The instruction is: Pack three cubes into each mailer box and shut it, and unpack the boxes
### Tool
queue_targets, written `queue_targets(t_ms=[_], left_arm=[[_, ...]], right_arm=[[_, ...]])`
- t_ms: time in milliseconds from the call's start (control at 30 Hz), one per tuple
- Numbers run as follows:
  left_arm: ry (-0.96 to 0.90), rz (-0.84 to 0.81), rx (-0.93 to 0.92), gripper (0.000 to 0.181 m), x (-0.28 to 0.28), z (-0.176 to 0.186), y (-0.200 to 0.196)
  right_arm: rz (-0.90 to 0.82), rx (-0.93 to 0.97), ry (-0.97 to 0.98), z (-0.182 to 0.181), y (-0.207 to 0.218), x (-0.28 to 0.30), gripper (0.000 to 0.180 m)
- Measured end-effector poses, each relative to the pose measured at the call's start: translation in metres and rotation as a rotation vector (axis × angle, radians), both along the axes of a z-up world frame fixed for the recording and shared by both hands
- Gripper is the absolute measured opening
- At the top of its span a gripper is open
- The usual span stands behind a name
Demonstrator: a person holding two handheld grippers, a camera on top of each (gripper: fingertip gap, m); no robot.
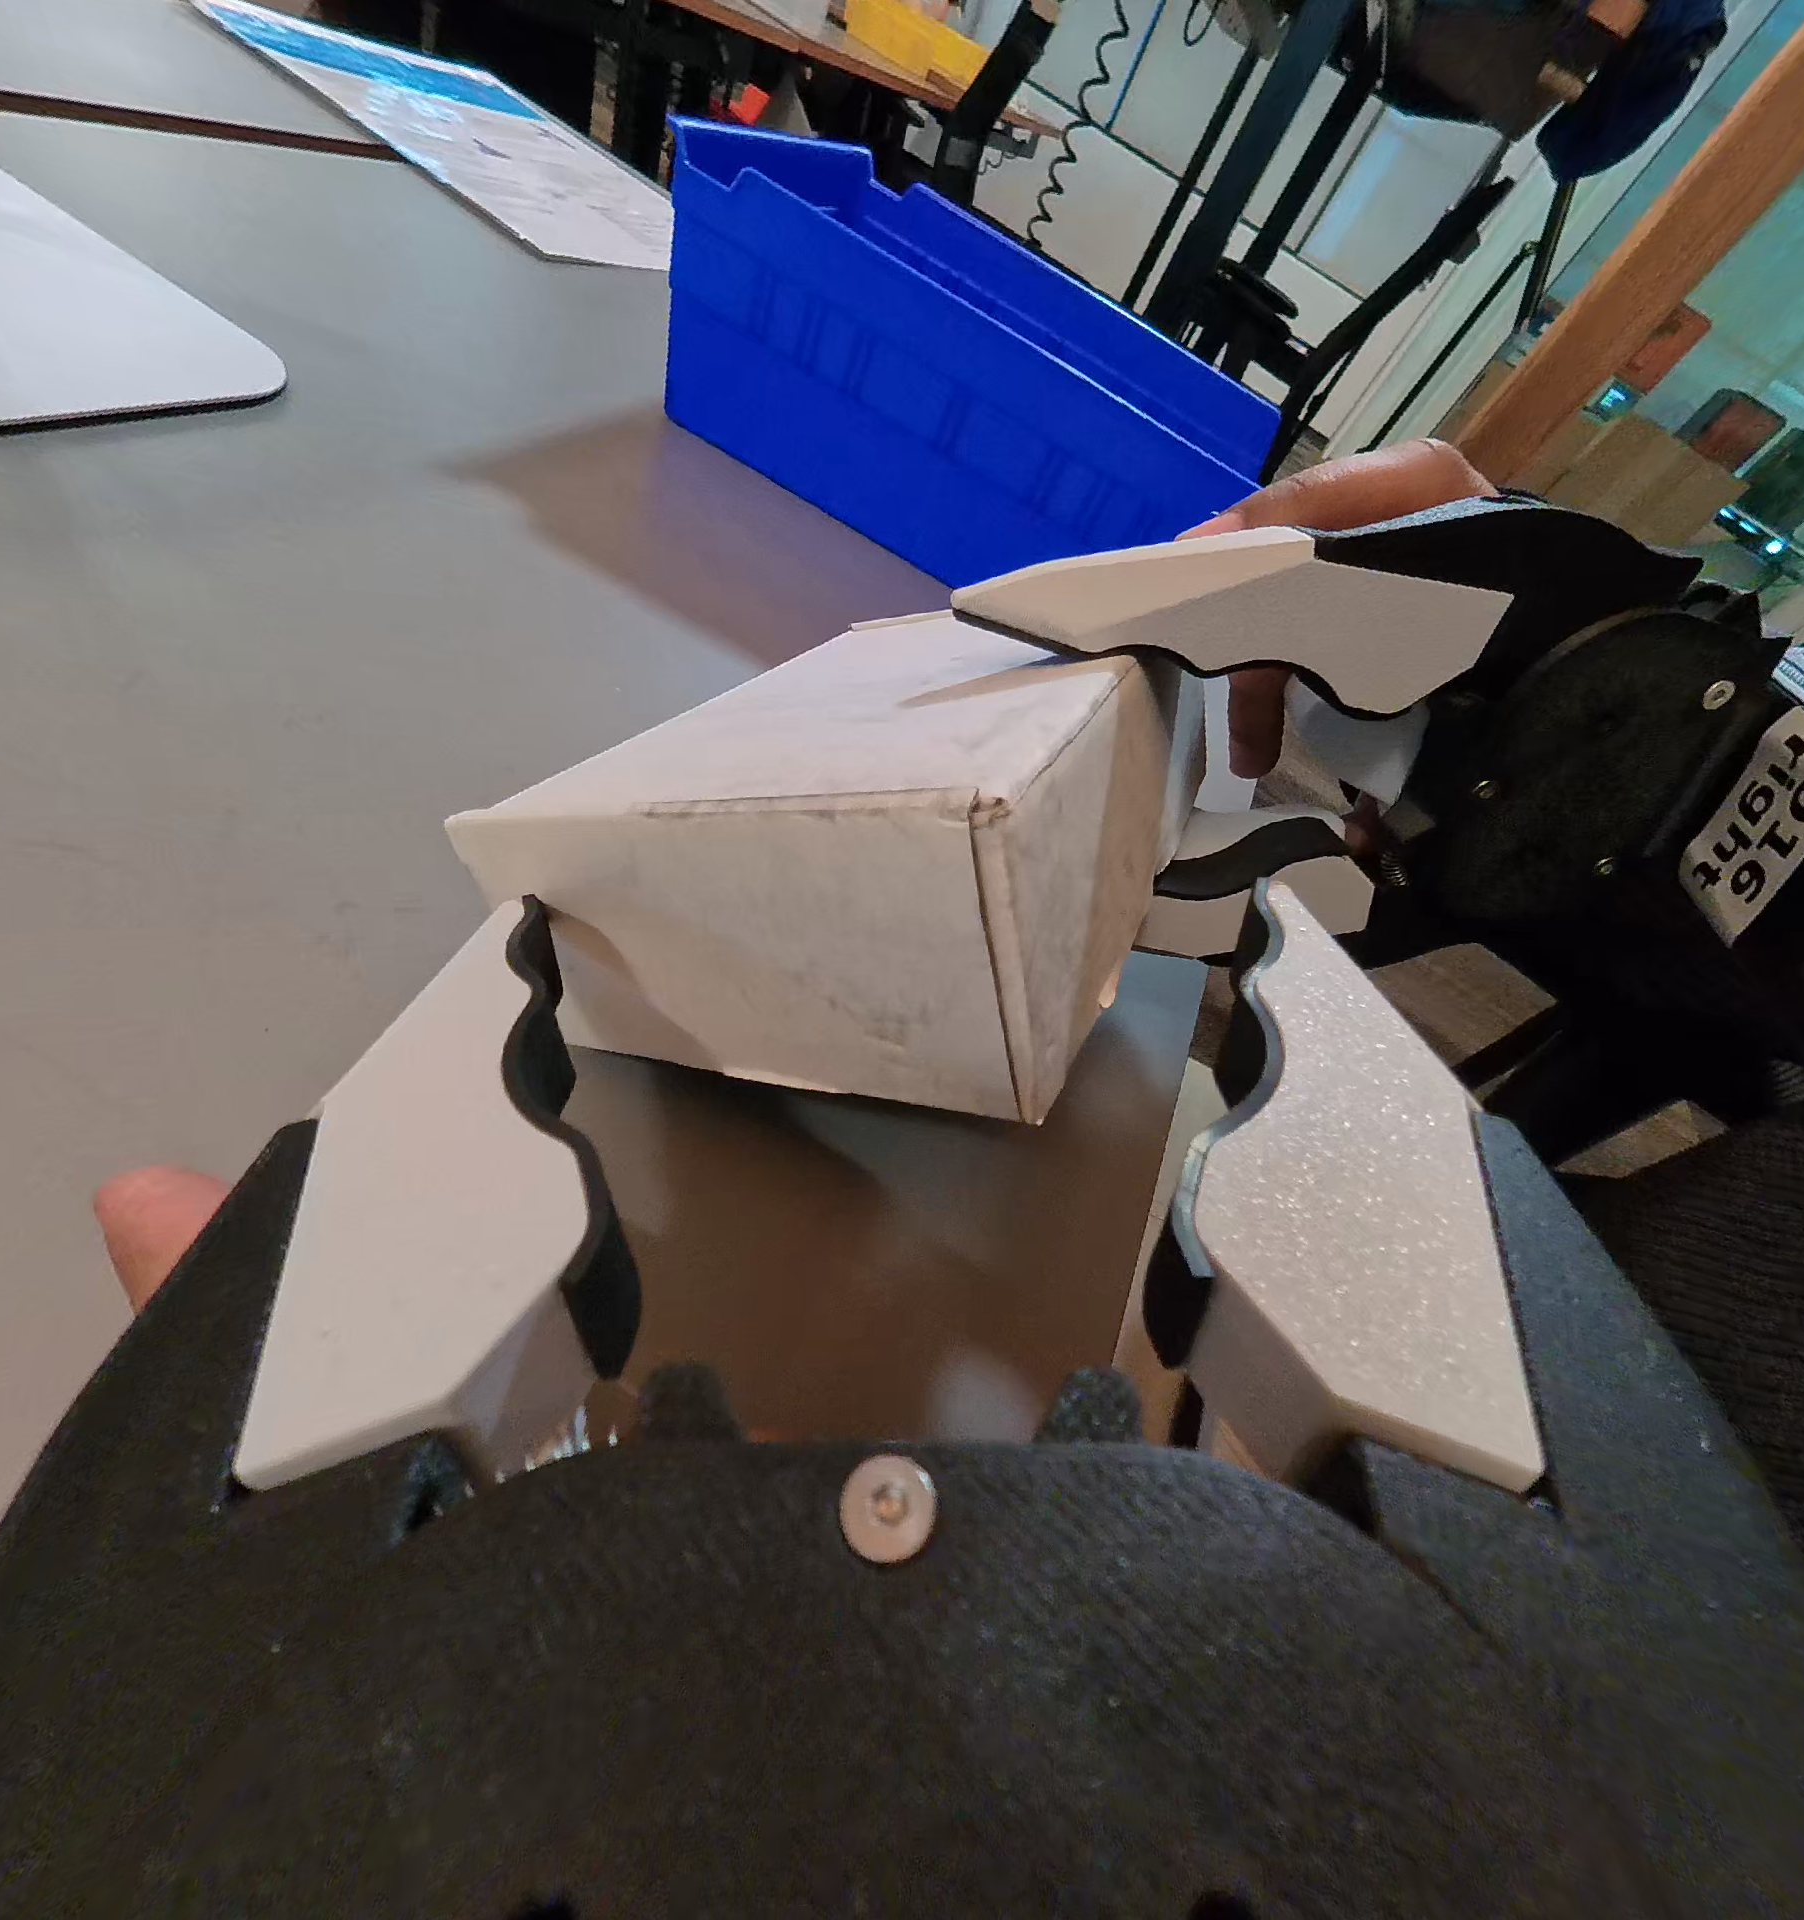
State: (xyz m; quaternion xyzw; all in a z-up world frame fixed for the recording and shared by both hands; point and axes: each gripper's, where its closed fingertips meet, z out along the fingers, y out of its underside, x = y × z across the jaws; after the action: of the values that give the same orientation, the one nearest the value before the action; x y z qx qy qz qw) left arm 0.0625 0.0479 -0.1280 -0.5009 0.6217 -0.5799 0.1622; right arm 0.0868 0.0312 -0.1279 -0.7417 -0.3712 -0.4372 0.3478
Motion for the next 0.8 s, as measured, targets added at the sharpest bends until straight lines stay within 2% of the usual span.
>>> queue_targets(t_ms=[633,733,800], left_arm=[[0.01,0.011,0.0,0.121,0.002,-0.002,0.002],[-0.006,0.026,0.0,0.119,0.002,0.001,0.005],[-0.009,0.029,-0.007,0.119,0.002,0.003,0.006]], right_arm=[[-0.006,-0.005,-0.014,0.0,-0.002,0.002,0.065],[-0.038,0.043,-0.058,0.021,-0.007,0.019,0.065],[-0.082,0.103,-0.095,0.049,-0.017,0.04,0.065]])
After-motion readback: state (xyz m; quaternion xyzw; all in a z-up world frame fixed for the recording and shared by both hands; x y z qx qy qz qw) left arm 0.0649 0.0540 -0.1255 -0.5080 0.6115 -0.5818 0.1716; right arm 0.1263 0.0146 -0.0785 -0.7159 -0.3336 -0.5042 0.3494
